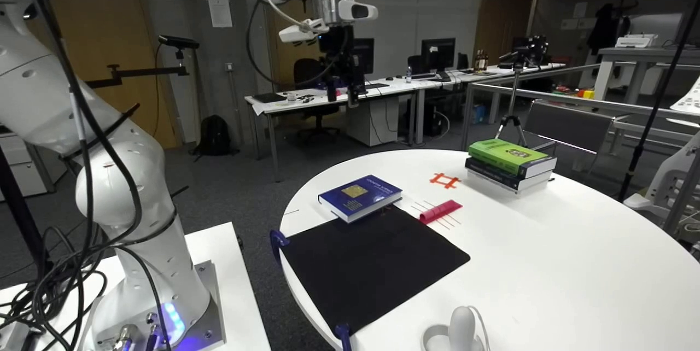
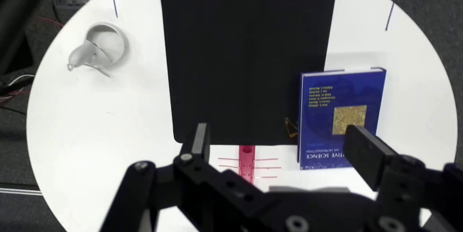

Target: Open the blue book

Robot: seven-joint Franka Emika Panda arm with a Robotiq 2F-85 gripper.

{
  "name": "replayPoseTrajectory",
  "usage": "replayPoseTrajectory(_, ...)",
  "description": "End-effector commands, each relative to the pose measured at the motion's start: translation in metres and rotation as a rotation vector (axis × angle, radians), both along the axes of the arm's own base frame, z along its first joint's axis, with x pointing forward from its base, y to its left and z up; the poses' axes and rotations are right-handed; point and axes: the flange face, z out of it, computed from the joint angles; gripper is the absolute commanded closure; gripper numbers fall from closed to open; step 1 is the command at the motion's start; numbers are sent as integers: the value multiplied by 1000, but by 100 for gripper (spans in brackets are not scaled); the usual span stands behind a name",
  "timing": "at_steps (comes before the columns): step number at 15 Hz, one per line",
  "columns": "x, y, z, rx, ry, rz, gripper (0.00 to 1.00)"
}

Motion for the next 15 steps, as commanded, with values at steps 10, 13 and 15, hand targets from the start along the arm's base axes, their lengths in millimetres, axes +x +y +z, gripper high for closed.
replayPoseTrajectory(10,148,35,-108,19,162,-36,0)
replayPoseTrajectory(13,157,41,-113,25,204,-30,0)
replayPoseTrajectory(15,157,40,-111,26,203,-31,0)
